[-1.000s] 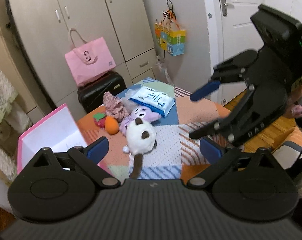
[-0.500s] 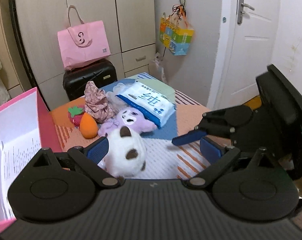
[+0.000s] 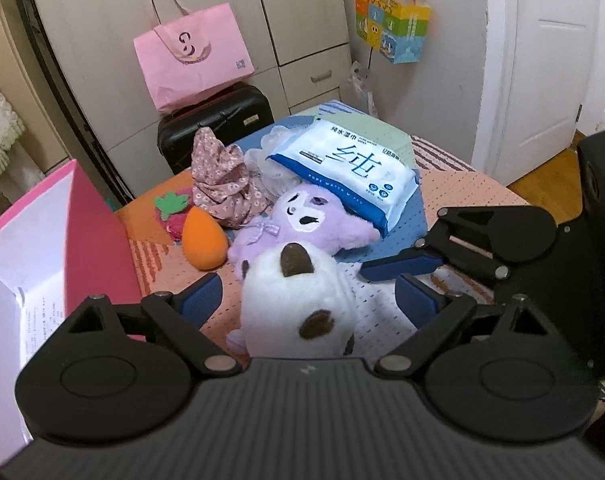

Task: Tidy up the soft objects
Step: 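Move the left gripper to the white-and-brown plush toy, then close the left gripper on the white-and-brown plush and lift it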

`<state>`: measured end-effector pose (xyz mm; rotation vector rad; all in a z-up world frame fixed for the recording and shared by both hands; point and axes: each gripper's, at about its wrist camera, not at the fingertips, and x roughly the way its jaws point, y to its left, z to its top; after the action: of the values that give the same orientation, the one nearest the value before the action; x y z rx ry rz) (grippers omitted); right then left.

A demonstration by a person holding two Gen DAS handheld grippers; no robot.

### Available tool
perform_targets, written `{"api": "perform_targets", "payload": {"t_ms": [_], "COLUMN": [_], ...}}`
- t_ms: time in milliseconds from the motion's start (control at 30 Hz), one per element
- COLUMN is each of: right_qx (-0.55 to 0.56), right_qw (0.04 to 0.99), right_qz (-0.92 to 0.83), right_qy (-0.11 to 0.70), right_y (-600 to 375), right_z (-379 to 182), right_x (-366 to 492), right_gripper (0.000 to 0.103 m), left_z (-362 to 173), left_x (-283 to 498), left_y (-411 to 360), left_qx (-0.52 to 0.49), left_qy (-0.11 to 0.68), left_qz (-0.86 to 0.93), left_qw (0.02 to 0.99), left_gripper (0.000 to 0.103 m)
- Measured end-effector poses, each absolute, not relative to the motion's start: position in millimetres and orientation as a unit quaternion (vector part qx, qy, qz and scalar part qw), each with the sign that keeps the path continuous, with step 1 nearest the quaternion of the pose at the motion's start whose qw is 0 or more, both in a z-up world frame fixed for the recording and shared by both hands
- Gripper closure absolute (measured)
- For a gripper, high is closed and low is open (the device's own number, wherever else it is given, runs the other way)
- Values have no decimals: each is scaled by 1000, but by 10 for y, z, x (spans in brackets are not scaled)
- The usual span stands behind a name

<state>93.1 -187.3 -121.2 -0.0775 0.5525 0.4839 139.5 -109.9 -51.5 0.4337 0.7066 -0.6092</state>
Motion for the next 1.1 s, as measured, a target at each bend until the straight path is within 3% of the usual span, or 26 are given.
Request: {"api": "perform_targets", "payload": {"t_ms": [133, 200, 267, 533, 700, 1100], "right_qx": [-44, -48, -42, -23, -28, -51], "right_qw": [935, 938, 943, 954, 959, 964], "right_qz": [232, 222, 204, 181, 175, 180], "right_qy": [265, 260, 258, 238, 219, 190], "right_y": [-1753, -1695, -1678, -1606, -1552, -1501], "right_z": [-1249, -1277, -1311, -1393, -1408, -1513], "right_x": [980, 1004, 1028, 970, 939, 708], "right_gripper": [16, 16, 16, 17, 18, 21], "left_z": [-569, -584, -601, -734, -726, -674], "left_x": [1437, 1444, 1460, 1523, 1474, 1342], "left_y": [-1110, -1095, -1067, -1008, -972, -920], "left_qx": [206, 199, 186, 159, 150, 136], "left_qy": [340, 348, 361, 385, 372, 373], "left_qz": [-279, -280, -285, -268, -270, -259], "left_qw": [874, 872, 868, 868, 875, 880], "left_gripper": [12, 25, 32, 33, 42, 43]}}
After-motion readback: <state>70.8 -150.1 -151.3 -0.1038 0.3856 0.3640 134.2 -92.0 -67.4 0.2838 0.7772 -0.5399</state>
